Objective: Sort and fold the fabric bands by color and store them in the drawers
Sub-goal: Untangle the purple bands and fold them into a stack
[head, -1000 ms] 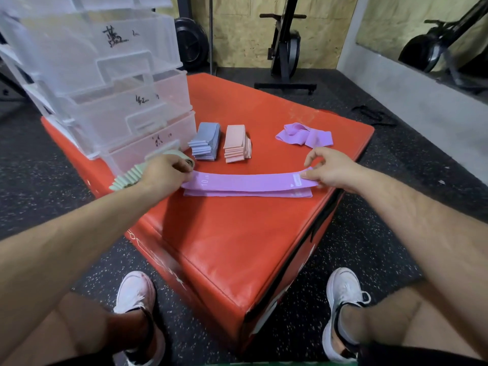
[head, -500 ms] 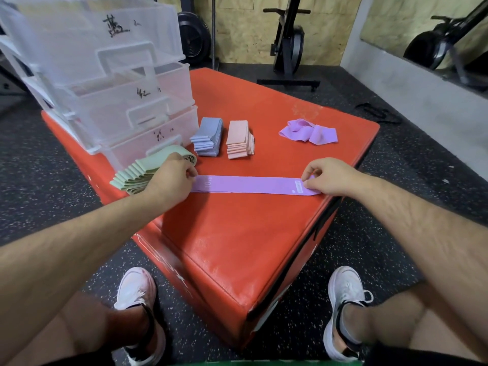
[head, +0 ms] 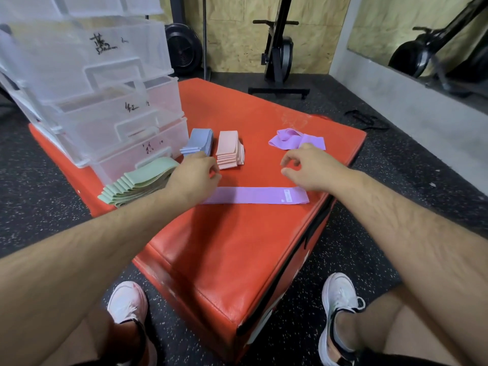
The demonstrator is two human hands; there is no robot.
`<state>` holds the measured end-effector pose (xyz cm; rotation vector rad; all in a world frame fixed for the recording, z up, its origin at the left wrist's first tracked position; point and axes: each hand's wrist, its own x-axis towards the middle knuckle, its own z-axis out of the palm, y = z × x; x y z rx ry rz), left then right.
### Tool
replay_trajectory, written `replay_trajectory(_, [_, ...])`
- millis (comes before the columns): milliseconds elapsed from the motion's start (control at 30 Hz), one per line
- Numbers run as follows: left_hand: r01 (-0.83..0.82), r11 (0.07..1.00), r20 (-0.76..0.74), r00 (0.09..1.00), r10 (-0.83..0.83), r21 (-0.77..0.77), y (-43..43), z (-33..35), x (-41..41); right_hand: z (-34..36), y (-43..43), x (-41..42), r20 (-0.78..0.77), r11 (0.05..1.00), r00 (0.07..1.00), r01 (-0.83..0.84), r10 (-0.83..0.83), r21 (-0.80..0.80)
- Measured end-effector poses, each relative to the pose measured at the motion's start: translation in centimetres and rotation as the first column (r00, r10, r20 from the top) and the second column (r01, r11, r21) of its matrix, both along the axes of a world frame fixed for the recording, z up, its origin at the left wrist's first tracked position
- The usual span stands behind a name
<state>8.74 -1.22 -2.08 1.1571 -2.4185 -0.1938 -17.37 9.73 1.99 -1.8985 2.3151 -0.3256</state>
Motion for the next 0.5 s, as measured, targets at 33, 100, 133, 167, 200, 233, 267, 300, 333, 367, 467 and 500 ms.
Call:
replay_trajectory(33, [0.027,1.000,-0.033,0.999,-0.027,0.011,-0.1,0.4,-1.3,0.5,-0.3,0.1,0.012,1.000,1.000,-0.006,0.006,-0.010])
replay_trajectory(100, [0.084,0.996,-0.079,0.994,-0.082,0.027,-0.3,0.9,-3.9,1.3,-1.0,-0.1,0.030,1.000,1.000,0.002,-0.002,0.002])
replay_trajectory(133, [0.107,0.994,-0.088,0.991,-0.103,0.033,-0.4,1.1,-5.2,1.4,-1.4,-0.5,0.045,1.000,0.999,0.017,-0.018,0.020])
replay_trajectory(167, [0.128,0.991,-0.095,0.988,-0.124,0.040,-0.5,1.2,-6.5,1.2,-1.9,-1.2,0.067,0.999,0.997,0.037,-0.039,0.041])
replay_trajectory(200, [0.149,0.988,-0.101,0.984,-0.144,0.046,-0.8,1.2,-7.8,0.7,-2.5,-2.1,0.090,0.996,0.994,0.058,-0.063,0.064])
replay_trajectory(233, [0.166,0.985,-0.103,0.982,-0.160,0.053,-1.1,1.0,-9.0,0.1,-3.0,-3.0,0.098,0.994,0.992,0.073,-0.081,0.086])
replay_trajectory(267, [0.181,0.981,-0.097,0.980,-0.175,0.063,-1.3,0.8,-10.2,-0.7,-3.5,-4.0,0.087,0.990,0.992,0.086,-0.096,0.111])
replay_trajectory(300, [0.196,0.978,-0.086,0.978,-0.189,0.074,-1.6,0.5,-11.2,-1.5,-4.0,-4.8,0.072,0.984,0.991,0.106,-0.117,0.141])
replay_trajectory(333, [0.210,0.974,-0.073,0.976,-0.205,0.084,-1.9,0.1,-12.2,-2.4,-4.6,-5.6,0.056,0.978,0.989,0.129,-0.140,0.166])
replay_trajectory(367, [0.223,0.970,-0.057,0.974,-0.219,0.092,-2.2,-0.2,-13.0,-3.2,-5.3,-6.2,0.043,0.973,0.987,0.144,-0.155,0.183])
replay_trajectory(467, [0.247,0.963,-0.021,0.969,-0.246,0.110,-3.4,-0.9,-15.1,-5.3,-7.5,-7.5,-0.003,0.967,0.987,0.158,-0.160,0.201])
replay_trajectory(500, [0.247,0.961,-0.016,0.969,-0.247,0.122,-3.9,-1.0,-15.7,-5.7,-8.1,-7.8,-0.008,0.964,0.983,0.181,-0.183,0.194])
